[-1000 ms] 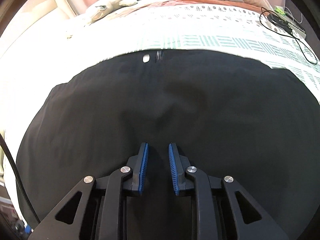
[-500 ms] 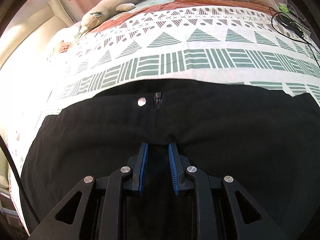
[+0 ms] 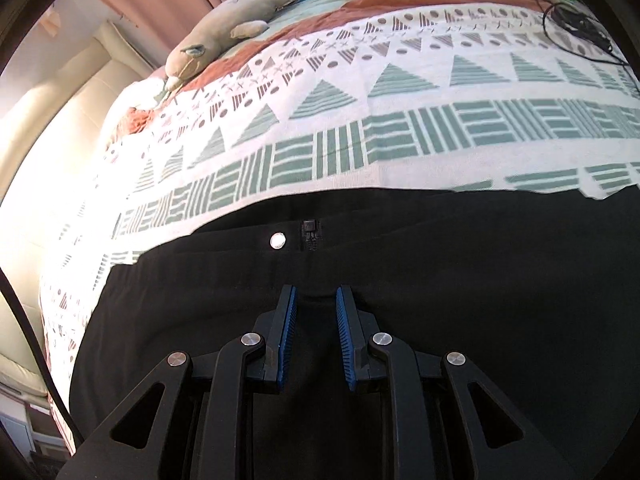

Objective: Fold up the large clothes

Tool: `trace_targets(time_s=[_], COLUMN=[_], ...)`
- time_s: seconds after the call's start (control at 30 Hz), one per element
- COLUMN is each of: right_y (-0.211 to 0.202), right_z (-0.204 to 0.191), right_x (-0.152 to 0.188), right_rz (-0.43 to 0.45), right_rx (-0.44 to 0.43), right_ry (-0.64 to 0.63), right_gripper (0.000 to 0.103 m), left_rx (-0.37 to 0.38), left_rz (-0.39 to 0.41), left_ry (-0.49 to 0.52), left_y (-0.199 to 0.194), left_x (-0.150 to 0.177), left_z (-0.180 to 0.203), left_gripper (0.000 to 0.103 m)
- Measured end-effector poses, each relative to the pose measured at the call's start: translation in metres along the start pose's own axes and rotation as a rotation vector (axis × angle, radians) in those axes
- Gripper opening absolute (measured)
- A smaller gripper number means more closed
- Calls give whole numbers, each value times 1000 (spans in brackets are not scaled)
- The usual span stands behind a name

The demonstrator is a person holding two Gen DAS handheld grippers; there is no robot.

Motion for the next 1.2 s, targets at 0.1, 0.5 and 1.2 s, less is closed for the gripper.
trace_targets(time_s=[0.1,0.5,1.2], right_y=[-21,-94,-182], right_z=[-6,20,60], right_x=[-1,47,184], right_rz=[18,54,-2], right_rx=[-27,-108,-207], right_ry=[0,120,103], right_gripper=[19,67,21], left_rx=[16,118,197], left_rz=[15,77,86], left_ry=[12,106,262], left_y=[-4,-18,-30], left_x=[-4,-29,-48], left_z=[8,72,179], left_gripper=[23,19,17])
Point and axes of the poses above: each gripper's, at about its wrist camera, not at the fingertips, and y roughly the way its jaws point, z to its right, x to its underside, the point moved 7 cm from there along y, roughly the way its jaws point, and after that the axes turned 11 degrees about y, right-handed, at the moved point
